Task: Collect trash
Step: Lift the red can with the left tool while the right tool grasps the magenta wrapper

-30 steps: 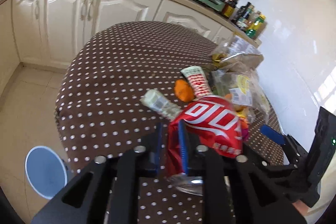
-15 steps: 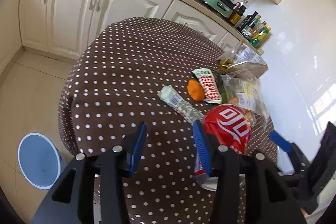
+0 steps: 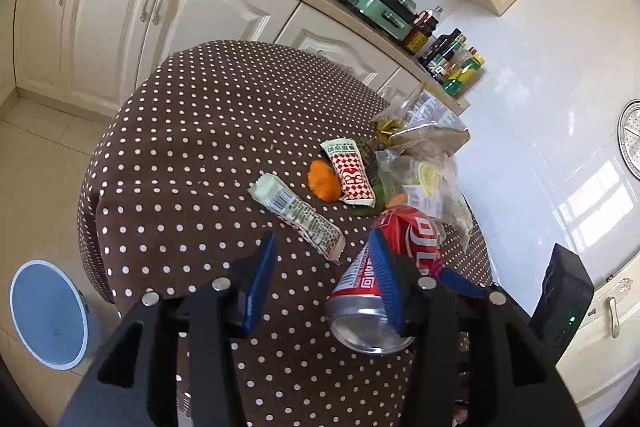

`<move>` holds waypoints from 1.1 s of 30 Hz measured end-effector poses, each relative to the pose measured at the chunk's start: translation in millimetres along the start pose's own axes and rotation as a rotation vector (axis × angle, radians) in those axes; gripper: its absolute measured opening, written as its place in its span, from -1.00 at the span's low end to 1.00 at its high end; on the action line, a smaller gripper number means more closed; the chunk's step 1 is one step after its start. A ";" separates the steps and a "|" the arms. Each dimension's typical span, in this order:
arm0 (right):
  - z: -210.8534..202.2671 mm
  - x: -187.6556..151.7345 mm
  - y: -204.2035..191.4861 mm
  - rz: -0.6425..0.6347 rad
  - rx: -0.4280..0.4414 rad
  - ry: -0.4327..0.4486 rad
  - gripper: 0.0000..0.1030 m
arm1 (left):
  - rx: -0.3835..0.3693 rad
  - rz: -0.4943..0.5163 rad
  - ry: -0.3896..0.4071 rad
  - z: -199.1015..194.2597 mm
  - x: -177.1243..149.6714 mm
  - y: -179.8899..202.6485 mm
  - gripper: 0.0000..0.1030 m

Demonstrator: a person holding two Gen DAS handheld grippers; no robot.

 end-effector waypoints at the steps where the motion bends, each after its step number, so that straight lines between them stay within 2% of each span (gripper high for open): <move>1: 0.0 0.0 0.2 0.001 -0.002 0.000 0.88 | 0.006 0.003 -0.001 2.4 1.4 1.5 -0.08; 3: -0.1 -0.7 0.4 0.005 -0.002 -0.001 0.88 | 0.005 0.008 -0.007 6.0 4.6 5.0 -0.08; 6: -0.4 -0.7 -0.9 0.005 0.000 -0.003 0.88 | -0.051 0.018 0.005 6.3 11.4 16.2 -0.07; 8: -0.5 -0.4 -0.5 0.005 0.000 -0.003 0.88 | -0.043 0.036 -0.002 9.6 13.8 19.9 0.03; 11: -0.3 0.0 0.3 0.006 0.002 -0.002 0.88 | -0.056 0.114 -0.094 30.5 10.8 35.4 0.09; 14: -0.6 0.9 1.5 0.011 0.000 -0.002 0.88 | -0.041 0.158 -0.145 48.8 8.5 43.3 0.09; 15: -0.6 1.1 2.2 0.014 -0.002 -0.001 0.88 | -0.044 0.161 -0.160 53.9 6.4 44.3 0.09; 16: -0.6 1.3 3.4 0.017 -0.007 -0.001 0.88 | -0.031 0.166 -0.181 60.5 2.8 44.1 -0.01; 19: -0.2 1.3 12.3 0.052 -0.031 0.001 0.88 | 0.019 0.221 -0.169 62.2 -1.0 46.3 -0.27; 21: 0.8 0.9 12.9 0.063 -0.016 -0.007 0.88 | 0.025 0.220 -0.163 57.6 -4.0 44.4 -0.30; 25: -3.8 2.3 13.2 0.064 -0.034 0.016 0.88 | 0.121 0.280 -0.074 35.2 -7.3 49.6 -0.41; 27: -7.9 2.8 20.8 0.106 -0.034 0.034 0.88 | 0.166 0.289 -0.031 23.3 -5.6 51.0 -0.47; 33: -3.6 3.9 37.5 0.144 -0.082 0.016 0.88 | 0.240 0.294 0.034 -4.9 -8.0 53.3 -0.54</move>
Point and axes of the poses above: each gripper's, at about its wrist camera, not at the fingertips, and z roughly the way its jaws point, y to its right, x to its top, the point moved 8 cm from there along z, roughly the way its jaws point, and after that the axes turned 14 degrees about -x, right-handed, at the moved point
